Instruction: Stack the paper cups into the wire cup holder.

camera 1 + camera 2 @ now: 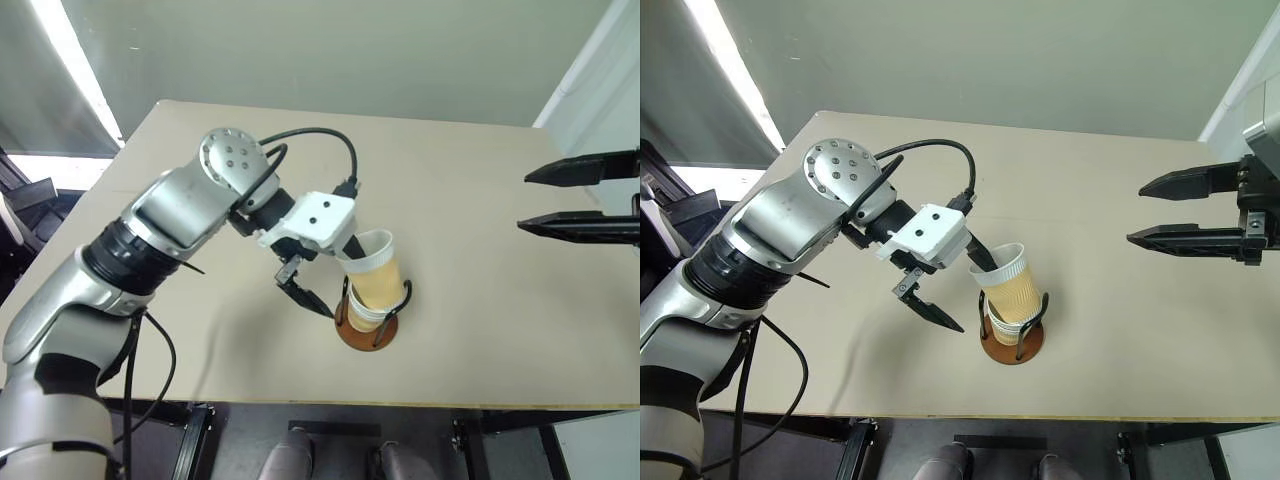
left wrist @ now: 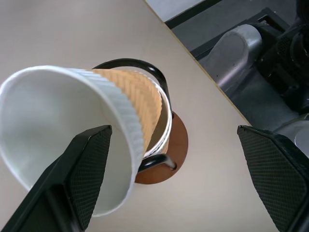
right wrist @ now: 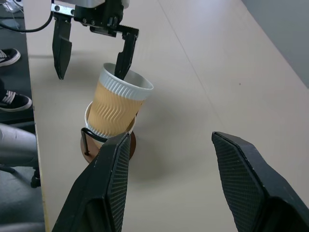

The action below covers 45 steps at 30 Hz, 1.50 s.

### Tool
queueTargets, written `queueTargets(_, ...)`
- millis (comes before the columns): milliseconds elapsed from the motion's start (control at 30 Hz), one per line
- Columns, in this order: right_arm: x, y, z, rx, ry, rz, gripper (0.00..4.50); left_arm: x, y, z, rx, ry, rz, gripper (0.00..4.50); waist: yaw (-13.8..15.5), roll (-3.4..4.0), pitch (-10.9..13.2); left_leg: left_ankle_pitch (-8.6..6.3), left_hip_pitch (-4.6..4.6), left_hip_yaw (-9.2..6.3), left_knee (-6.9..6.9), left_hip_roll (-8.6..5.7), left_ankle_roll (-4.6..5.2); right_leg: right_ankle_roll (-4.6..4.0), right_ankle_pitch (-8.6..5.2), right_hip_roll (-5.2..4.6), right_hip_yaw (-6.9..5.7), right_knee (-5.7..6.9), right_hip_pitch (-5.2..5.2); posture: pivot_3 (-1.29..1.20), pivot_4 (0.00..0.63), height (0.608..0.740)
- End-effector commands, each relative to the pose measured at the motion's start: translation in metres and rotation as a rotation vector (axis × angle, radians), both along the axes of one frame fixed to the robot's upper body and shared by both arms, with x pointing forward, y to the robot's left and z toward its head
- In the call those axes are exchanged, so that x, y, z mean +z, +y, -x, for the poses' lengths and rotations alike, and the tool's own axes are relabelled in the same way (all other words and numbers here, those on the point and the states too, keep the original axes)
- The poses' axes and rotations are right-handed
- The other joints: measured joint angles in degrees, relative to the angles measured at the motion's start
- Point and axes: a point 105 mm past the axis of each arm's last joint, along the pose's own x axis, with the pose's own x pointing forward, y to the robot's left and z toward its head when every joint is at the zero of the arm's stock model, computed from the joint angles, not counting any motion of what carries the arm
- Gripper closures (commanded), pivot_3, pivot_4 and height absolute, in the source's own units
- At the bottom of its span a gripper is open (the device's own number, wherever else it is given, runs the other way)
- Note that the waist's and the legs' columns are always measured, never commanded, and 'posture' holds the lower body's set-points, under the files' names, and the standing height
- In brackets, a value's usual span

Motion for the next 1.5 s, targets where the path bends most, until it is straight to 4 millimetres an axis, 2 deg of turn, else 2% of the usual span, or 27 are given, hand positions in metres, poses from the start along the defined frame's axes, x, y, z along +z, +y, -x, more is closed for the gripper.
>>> queueTargets(33, 0.008, -0.001, 0.001, -0.004, -0.039, 0.005, 1.80, 0.007, 0.000, 0.011, -0.048, 0.007, 0.002, 0.04, 0.00, 0.00, 0.00, 0.00, 0.00, 0.00, 0.00, 0.00, 0.00, 0.00, 0.00, 0.00, 0.00, 0.00, 0.00, 0.00, 0.150, 0.740)
queueTargets(433, 0.009, -0.001, -0.001, -0.004, -0.046, 0.007, 1.80, 0.016, -0.004, 0.026, -0.070, 0.082, 0.031, 0.04, -0.01, 0.01, 0.00, 0.00, 0.00, 0.00, 0.00, 0.00, 0.00, 0.00, 0.00, 0.00, 0.00, 0.00, 0.00, 0.00, 0.150, 0.740)
queueTargets(933, 0.010, -0.001, -0.003, 0.000, -0.053, 0.010, 1.80, 0.021, -0.008, 0.025, -0.068, 0.085, 0.052, 0.04, -0.01, 0.01, 0.01, 0.00, 0.00, 0.00, 0.00, 0.00, 0.00, 0.00, 0.00, -0.01, 0.00, 0.00, 0.00, 0.00, 0.150, 0.740)
queueTargets(1100, 0.011, 0.000, -0.004, 0.006, -0.055, 0.013, 1.80, 0.021, -0.006, 0.017, -0.042, 0.046, 0.059, 0.04, -0.01, 0.02, 0.01, 0.00, 0.00, 0.00, -0.01, 0.00, 0.00, 0.00, 0.00, -0.01, 0.00, 0.00, 0.00, 0.00, 0.150, 0.740)
queueTargets(1233, 0.009, 0.001, -0.003, 0.008, -0.050, 0.008, 1.80, 0.029, -0.008, 0.008, -0.002, 0.030, 0.115, 0.04, -0.01, 0.02, 0.01, 0.00, 0.00, 0.00, 0.00, 0.00, 0.00, 0.00, 0.00, -0.01, 0.00, -0.01, 0.01, 0.00, 0.150, 0.740)
queueTargets(1400, 0.002, 0.002, -0.009, 0.006, -0.028, -0.033, 1.80, 0.048, -0.002, -0.012, 0.130, 0.010, 0.248, 0.04, -0.05, 0.02, 0.01, 0.00, 0.02, 0.00, -0.01, 0.00, 0.00, 0.00, 0.00, -0.01, 0.00, 0.01, 0.01, 0.00, 0.150, 0.740)
queueTargets(1500, -0.013, -0.002, -0.027, -0.026, 0.009, -0.119, 1.80, 0.075, 0.017, -0.035, 0.334, 0.039, 0.474, 0.04, -0.16, 0.02, 0.01, 0.00, 0.03, 0.01, 0.02, 0.01, 0.00, 0.00, 0.00, -0.01, 0.00, 0.02, 0.02, 0.00, 0.150, 0.740)
